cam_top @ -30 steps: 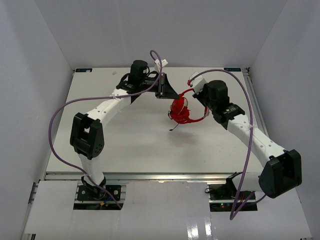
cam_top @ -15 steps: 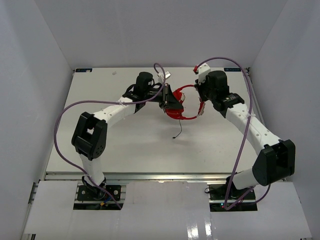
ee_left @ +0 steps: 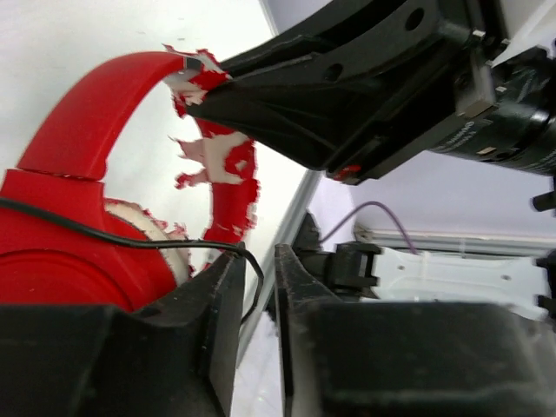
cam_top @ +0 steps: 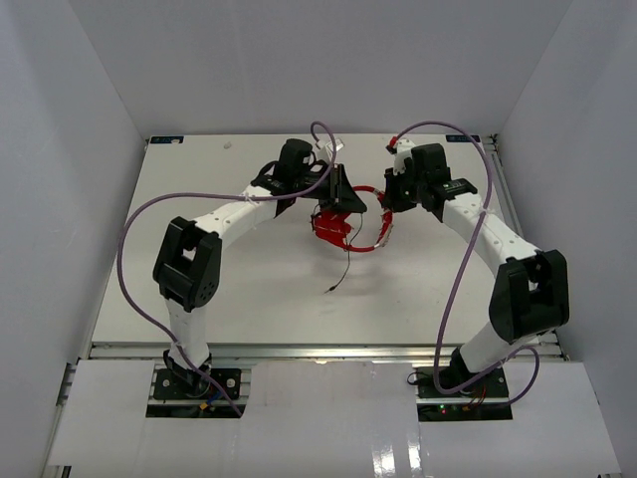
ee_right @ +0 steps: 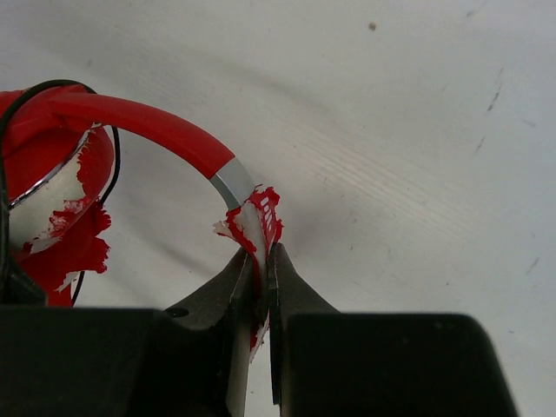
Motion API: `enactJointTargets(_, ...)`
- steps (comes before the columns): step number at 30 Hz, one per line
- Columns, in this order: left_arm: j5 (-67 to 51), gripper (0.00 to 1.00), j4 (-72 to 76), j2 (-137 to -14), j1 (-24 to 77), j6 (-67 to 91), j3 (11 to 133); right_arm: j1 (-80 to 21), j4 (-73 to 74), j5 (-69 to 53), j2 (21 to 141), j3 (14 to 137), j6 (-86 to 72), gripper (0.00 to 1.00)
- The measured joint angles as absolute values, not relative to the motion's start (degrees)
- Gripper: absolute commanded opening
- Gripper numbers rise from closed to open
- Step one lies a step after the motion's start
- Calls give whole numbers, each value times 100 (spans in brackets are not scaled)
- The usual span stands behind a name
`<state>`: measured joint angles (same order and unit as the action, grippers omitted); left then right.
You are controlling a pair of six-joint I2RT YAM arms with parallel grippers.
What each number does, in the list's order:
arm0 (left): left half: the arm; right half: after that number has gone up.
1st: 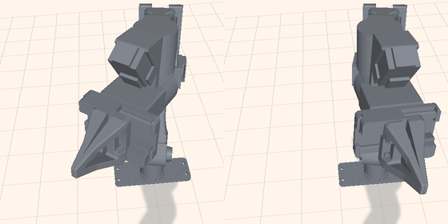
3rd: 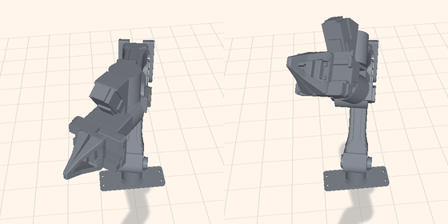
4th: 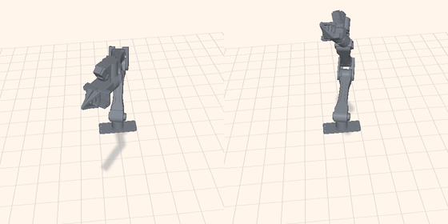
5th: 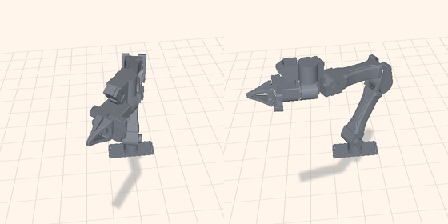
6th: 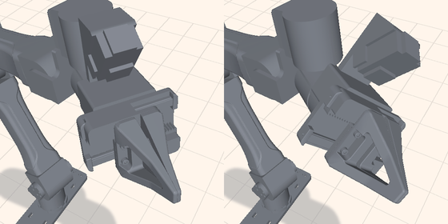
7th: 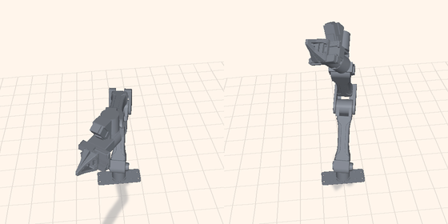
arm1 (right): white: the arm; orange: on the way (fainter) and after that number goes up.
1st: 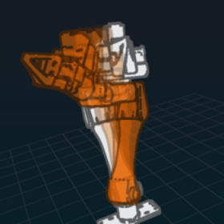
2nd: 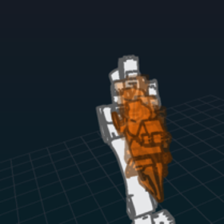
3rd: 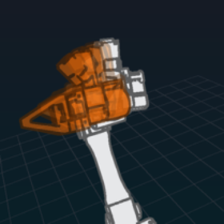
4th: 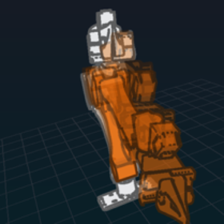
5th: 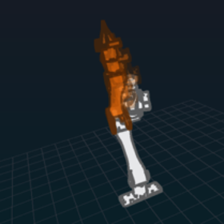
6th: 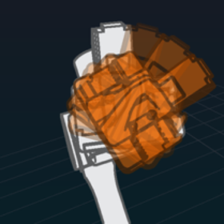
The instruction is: Wrap the headphones
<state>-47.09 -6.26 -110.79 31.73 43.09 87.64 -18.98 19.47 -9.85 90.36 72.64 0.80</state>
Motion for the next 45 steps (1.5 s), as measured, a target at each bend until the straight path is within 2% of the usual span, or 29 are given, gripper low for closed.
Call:
enactJointTargets(8,-4343,53,-1264,-11938,3174,3779,9213,-1324,1963,-1401,9967,7288,-195,8)
enactJointTargets(18,-4262,61,-1775,-12296,3179,3419,9964,-1243,1933,-1491,10553,7547,-251,8)
enactJointTargets(24,-4035,69,-2044,-12179,3177,2932,10216,-1170,1930,-1561,10835,7682,-241,8)
enactJointTargets(29,-3533,75,-2094,-11292,3173,2252,9590,-998,1914,-1655,11099,7747,-199,26)
enactJointTargets(33,-3246,80,-1992,-10063,3168,1892,8593,-897,1904,-1873,11133,7747,-151,68)
enactJointTargets(34,-3204,81,-1928,-9797,3168,1831,8409,-882,1898,-1929,11131,7747,-112,82)
enactJointTargets(35,-3145,81,-1856,-9545,3168,1775,8213,-865,1894,-1975,11130,7747,-80,92)
enactJointTargets(36,-3098,82,-1789,-9314,3168,1728,8017,-848,1894,-2001,11127,7746,-60,97)
enactJointTargets(38,-3005,86,-1651,-8845,3168,1649,7554,-823,1874,-2006,11051,7685,26,90)
enactJointTargets(39,-2960,94,-1610,-8615,3168,1620,7308,-810,1874,-1993,10954,7615,57,90)
enactJointTargets(40,-2926,97,-1590,-8389,3166,1595,7065,-790,1894,-1980,10822,7532,85,90)
enactJointTargets(45,-2753,98,-1343,-7093,3162,1658,5762,-676,2007,-1636,9700,7054,340,90)
